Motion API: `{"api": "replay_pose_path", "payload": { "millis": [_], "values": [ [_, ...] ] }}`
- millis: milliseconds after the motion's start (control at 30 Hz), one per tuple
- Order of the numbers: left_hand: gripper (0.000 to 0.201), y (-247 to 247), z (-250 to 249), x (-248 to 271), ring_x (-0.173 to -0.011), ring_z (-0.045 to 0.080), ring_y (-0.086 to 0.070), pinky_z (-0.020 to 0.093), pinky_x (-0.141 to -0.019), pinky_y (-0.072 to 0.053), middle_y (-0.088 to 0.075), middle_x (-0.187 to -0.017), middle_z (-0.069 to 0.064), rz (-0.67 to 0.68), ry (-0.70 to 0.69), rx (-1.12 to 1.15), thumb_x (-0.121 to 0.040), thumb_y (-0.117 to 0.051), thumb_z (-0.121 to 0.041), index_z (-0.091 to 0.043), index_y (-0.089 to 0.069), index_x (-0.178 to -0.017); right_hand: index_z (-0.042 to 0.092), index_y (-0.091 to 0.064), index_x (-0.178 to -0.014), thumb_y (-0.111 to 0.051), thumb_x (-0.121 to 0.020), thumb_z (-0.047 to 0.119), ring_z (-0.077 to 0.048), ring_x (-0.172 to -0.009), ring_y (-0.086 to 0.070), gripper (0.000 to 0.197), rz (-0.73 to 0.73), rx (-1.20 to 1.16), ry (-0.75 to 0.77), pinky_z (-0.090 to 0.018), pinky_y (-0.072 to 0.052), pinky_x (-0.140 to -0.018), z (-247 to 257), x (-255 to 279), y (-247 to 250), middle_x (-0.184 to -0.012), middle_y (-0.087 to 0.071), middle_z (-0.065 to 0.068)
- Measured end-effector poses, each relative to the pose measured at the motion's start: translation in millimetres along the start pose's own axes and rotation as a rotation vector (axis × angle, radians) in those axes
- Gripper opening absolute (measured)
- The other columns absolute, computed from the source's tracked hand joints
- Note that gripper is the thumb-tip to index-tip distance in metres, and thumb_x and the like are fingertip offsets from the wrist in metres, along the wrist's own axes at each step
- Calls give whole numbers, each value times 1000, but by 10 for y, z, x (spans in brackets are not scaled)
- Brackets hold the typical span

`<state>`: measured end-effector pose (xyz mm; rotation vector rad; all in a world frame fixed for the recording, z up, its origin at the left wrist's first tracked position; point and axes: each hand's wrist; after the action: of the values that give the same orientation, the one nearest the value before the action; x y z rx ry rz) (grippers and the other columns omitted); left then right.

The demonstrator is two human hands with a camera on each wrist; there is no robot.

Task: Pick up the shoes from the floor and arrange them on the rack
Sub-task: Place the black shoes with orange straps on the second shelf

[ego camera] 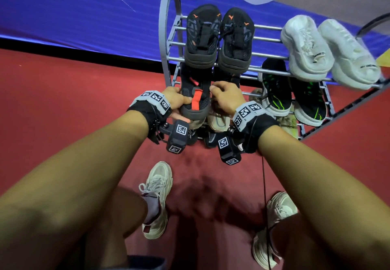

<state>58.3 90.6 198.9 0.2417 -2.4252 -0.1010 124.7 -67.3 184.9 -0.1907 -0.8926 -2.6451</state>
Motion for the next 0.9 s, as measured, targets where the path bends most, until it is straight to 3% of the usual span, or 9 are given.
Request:
{"api": "replay_pose_path", "payload": {
  "millis": [67,167,267,433,533,633,700,767,900],
  "values": [
    [17,14,-5,-77,-85,37,-70,51,-53,-59,-68,-107,18,-18,-1,9,-95,-59,-11,-9,-56,-111,21,-65,-122,-55,-91,38,-24,-111,-60,36,-7,101,40,-28,-45,-96,-54,-22,34,-118,-68,-4],
    [26,28,-3,-185,-92,40,-70,56,-58,-58,-68,-112,21,-29,7,7,-95,-60,-13,-6,-55,-119,19,-63,-121,-62,-86,38,-27,-99,-66,40,75,-38,4,-41,-53,-93,-67,-18,-54,-104,-69,-3],
    [29,27,-2,-252,-89,38,-70,50,-53,-59,-67,-115,19,-35,5,2,-95,-59,-14,-7,-55,-123,15,-55,-129,-66,-88,23,-21,-84,-64,43,160,-215,-97,-46,-60,-77,-75,-57,-201,-94,-59,-1],
    [25,52,-24,-351,-79,33,-66,44,-43,-57,-59,-111,11,-79,-6,-40,-96,-56,-10,-15,-42,-116,12,-56,-128,-69,-83,6,-30,-93,-69,48,70,-294,-186,-43,-62,-66,-51,-128,-330,-108,-62,-12],
    [31,68,-34,-411,-85,36,-67,48,-48,-58,-59,-116,17,-82,-9,-65,-94,-57,-5,-10,-45,-122,13,-57,-126,-68,-81,4,-33,-92,-69,47,14,-259,-203,-45,-61,-64,-1,-149,-385,-117,-61,-13],
    [31,58,-8,-445,-98,41,-67,56,-63,-59,-57,-121,18,-81,-21,-104,-89,-57,4,-9,-48,-115,15,-63,-119,-62,-80,4,-33,-98,-66,41,-67,-99,-136,-45,-60,-75,16,-144,-422,-113,-65,-12],
    [38,29,9,-430,-91,44,-68,59,-66,-58,-56,-114,20,-104,-43,-125,-86,-55,4,-12,-43,-119,18,-58,-127,-62,-78,9,-29,-108,-62,50,-24,9,-90,-34,-54,-88,21,-118,-420,-116,-66,-9],
    [51,26,26,-421,-89,44,-68,60,-68,-57,-55,-103,18,-117,-84,-196,-80,-56,0,-14,-38,-125,19,-44,-142,-64,-80,12,-25,-113,-59,65,71,131,-25,-23,-46,-86,29,-69,-406,-123,-61,-7],
    [99,112,115,-414,-86,29,-65,34,-67,-56,-61,-106,13,-18,-279,-554,-68,-74,-13,-18,-18,-149,21,-28,-150,-76,-73,18,-32,-123,-51,90,169,406,105,-35,-46,-99,9,-26,-447,-136,-49,-12]
  ]
}}
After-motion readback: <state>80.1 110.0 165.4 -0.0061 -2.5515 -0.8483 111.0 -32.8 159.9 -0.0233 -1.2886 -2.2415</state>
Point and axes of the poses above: each hand's wrist, its own x-axis away from the middle knuckle, its own y-axis out of the back of the hand, z = x × y
